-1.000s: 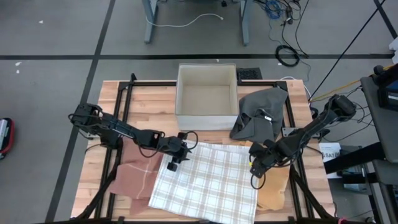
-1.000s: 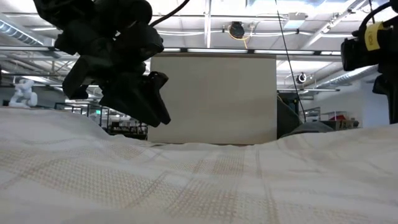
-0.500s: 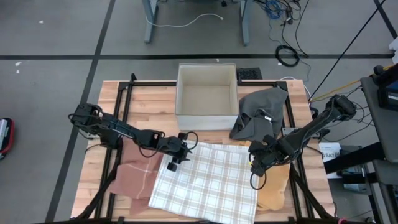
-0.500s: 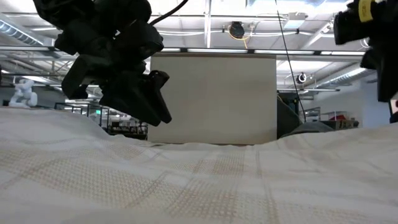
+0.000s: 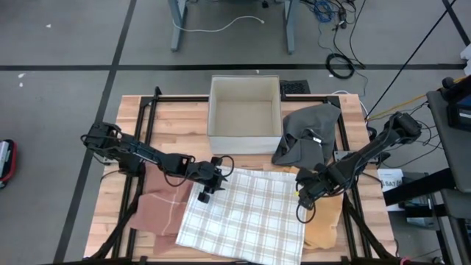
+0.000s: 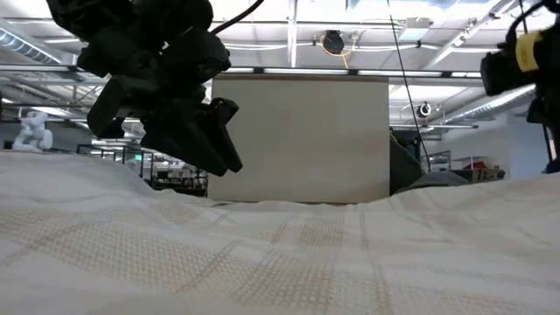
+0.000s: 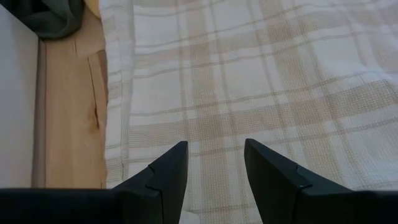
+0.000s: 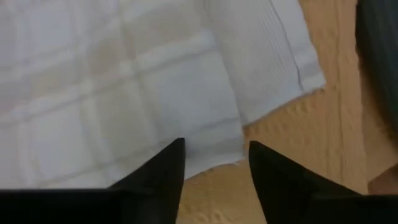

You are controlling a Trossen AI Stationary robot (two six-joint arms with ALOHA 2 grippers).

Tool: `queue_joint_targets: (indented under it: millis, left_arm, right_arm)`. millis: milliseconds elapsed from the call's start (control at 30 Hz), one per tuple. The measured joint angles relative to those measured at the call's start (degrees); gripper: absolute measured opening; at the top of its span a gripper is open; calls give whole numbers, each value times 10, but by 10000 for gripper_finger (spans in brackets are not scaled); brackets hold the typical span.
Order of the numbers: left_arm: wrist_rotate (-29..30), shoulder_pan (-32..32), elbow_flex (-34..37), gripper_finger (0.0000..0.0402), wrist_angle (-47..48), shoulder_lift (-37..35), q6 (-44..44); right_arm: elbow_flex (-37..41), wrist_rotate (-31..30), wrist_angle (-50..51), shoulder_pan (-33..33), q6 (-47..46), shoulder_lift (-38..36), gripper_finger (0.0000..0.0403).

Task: Fold towel
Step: Fold the white patterned towel

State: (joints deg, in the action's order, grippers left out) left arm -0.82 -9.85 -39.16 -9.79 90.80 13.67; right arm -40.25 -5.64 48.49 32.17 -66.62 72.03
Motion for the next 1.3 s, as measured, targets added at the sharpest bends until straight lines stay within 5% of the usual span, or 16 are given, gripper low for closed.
queue_joint_targets:
  millis: [167, 433, 867, 1300]
  left_arm:
    - [0, 0, 0, 165, 0, 0, 0]
    - [0, 0, 0, 165, 0, 0, 0]
    - [0, 0, 0, 165, 0, 0, 1]
    - [10, -9, 0, 165, 17, -4, -3]
  right_arm:
    - [26, 18, -10, -3, -4, 0, 146]
    - [23, 25, -44, -20, 42, -6, 9]
    - [-120, -53, 115, -29, 79, -13, 2]
    - [-97, -66, 143, -84, 123, -4, 0]
